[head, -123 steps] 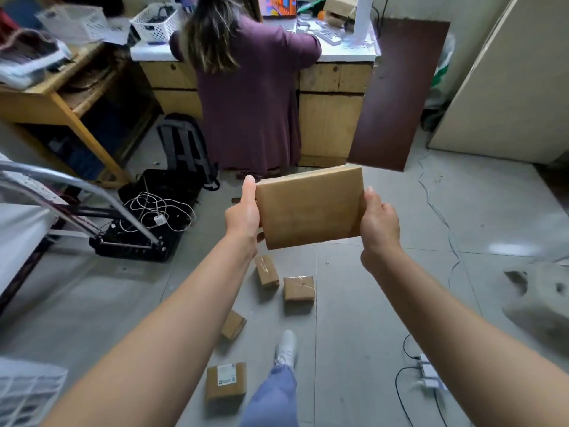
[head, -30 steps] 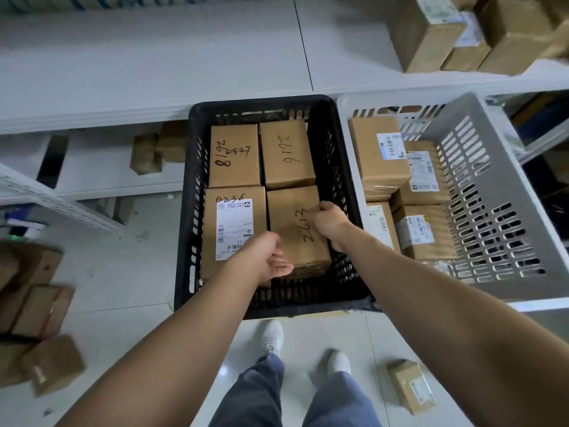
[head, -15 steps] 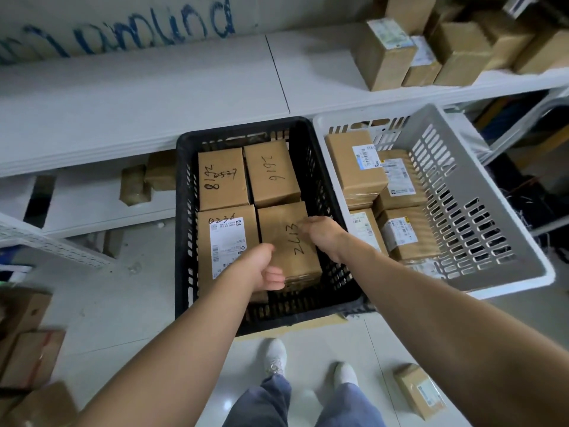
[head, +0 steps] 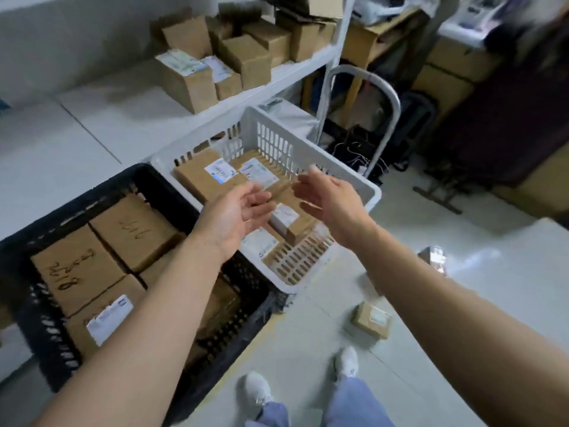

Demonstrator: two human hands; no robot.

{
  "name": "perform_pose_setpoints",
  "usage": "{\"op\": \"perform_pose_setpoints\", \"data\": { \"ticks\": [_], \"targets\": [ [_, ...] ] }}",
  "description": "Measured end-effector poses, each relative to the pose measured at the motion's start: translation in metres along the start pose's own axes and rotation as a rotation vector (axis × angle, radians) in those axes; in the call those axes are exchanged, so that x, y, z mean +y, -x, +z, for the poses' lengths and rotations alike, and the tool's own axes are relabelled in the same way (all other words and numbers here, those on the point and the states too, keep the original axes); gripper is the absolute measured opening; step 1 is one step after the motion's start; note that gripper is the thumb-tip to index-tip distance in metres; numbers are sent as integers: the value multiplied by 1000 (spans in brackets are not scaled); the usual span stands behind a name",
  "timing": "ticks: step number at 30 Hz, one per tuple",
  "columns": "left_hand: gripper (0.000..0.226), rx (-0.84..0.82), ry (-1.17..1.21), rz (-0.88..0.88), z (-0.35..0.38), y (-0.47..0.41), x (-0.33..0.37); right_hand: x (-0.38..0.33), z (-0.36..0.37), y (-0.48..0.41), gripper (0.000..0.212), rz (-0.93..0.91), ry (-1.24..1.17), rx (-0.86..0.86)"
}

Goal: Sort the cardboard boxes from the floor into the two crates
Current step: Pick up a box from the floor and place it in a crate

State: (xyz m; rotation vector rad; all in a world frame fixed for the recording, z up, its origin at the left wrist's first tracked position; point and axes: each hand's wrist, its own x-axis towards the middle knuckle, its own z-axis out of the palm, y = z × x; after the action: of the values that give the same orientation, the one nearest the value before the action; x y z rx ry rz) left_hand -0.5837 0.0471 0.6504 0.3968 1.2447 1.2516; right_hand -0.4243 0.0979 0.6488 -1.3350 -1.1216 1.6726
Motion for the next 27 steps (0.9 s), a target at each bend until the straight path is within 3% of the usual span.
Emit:
{"op": "perform_pose_setpoints", "data": {
  "ticks": [6,10,19,27],
  "targets": [
    [21,-351,-193,-147,140,-4,-54,-8,-162,38,33,-15,-48,376],
    [22,-416,-291,-234,219,-11,-105,22,-253,60,33,57,-84,522],
    [19,-277,-397,-477,335,-67,-247,111,-420,54,27,334,-79,588],
    [24,-90,-516,-634,327,-168,-391,228,-491,0,31,552,-1,583]
  ]
}}
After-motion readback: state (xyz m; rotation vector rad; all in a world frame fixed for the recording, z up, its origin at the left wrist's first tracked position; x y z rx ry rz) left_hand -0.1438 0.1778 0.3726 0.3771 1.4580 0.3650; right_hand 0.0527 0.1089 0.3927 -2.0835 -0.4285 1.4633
